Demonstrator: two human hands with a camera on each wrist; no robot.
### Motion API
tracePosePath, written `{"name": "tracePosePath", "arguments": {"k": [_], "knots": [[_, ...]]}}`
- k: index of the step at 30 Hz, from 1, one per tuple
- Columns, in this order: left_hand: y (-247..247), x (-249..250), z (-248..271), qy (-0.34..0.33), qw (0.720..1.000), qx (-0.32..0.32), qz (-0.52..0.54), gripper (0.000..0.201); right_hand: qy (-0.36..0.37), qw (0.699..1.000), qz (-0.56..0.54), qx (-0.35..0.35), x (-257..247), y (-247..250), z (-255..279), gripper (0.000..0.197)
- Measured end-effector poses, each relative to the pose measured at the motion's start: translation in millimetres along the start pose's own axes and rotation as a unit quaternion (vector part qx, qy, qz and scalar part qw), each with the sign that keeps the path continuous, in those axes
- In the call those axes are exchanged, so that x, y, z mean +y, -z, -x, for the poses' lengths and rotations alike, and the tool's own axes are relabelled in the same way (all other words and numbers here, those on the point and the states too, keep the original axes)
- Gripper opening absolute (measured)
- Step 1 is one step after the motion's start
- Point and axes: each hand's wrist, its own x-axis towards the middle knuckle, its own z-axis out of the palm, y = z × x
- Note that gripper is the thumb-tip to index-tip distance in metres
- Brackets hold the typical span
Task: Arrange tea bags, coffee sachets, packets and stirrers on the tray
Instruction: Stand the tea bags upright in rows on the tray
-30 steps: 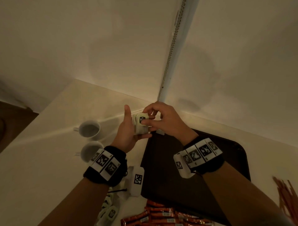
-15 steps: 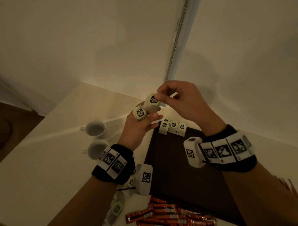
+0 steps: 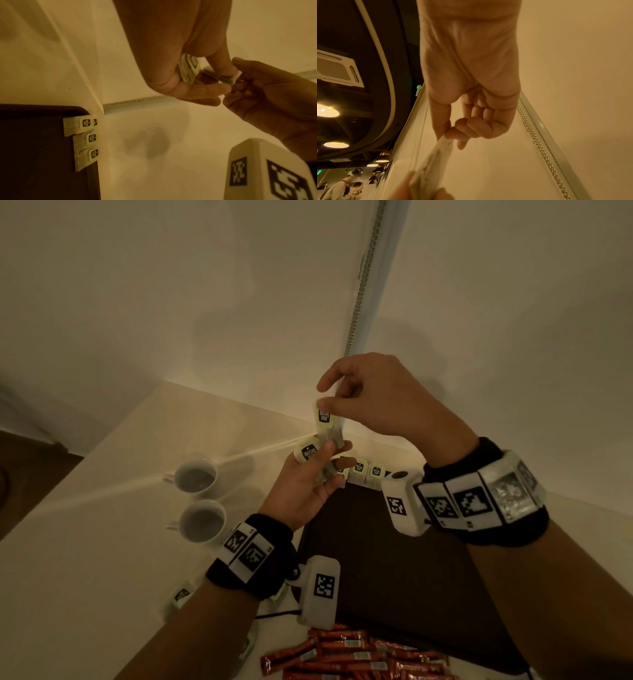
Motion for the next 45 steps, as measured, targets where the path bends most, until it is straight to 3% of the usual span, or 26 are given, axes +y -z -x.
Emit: {"name": "tracePosePath", "arguments": {"k": [4,7,14,22,25,28,32,37,45], "knots": [[-0.3,-0.6,0.4,0.011,0.998,0.009,0.063,0.03,-0.028,0.999,-0.017,0.007,0.2,4.4,0.7,0.012],[0.1,0.1,0.5,0.004,0.997,0.019,0.075,0.018,-0.035,0.999,-0.018,0.004,2.7,3.2,2.6,0.01],[6.7,2.3,-3.8,-0.031,0.998,0.042,0.022,0.014,-0.03,0.999,0.024,-0.006,15.5,0.8,8.5,0.012],[12.4,1.3,-5.1,-0.032,0.996,0.04,-0.069,0.022,-0.038,0.997,-0.071,0.001,37.0,-5.8,15.6,0.005],[25.3,4.7,-8.1,0.003,0.996,0.087,-0.016,0.015,-0.063,0.992,-0.105,0.015,62.5,-7.8,20.0,0.007],[40.8,9.8,-9.2,0.005,0.993,0.117,-0.011,0.026,-0.111,0.991,-0.069,-0.001,102.4,-21.7,24.3,0.013],[49.0,13.1,-10.7,-0.024,0.986,0.143,-0.087,0.024,-0.187,0.98,0.026,-0.065,157.5,-57.0,30.6,0.018],[52.0,11.9,-14.2,-0.008,0.981,0.165,-0.102,0.029,-0.256,0.957,0.006,-0.135,198.6,-99.6,35.7,0.019],[51.8,11.1,-19.4,0.018,0.983,0.169,-0.077,0.04,-0.273,0.962,0.002,0.011,224.3,-125.5,17.2,0.007]]}}
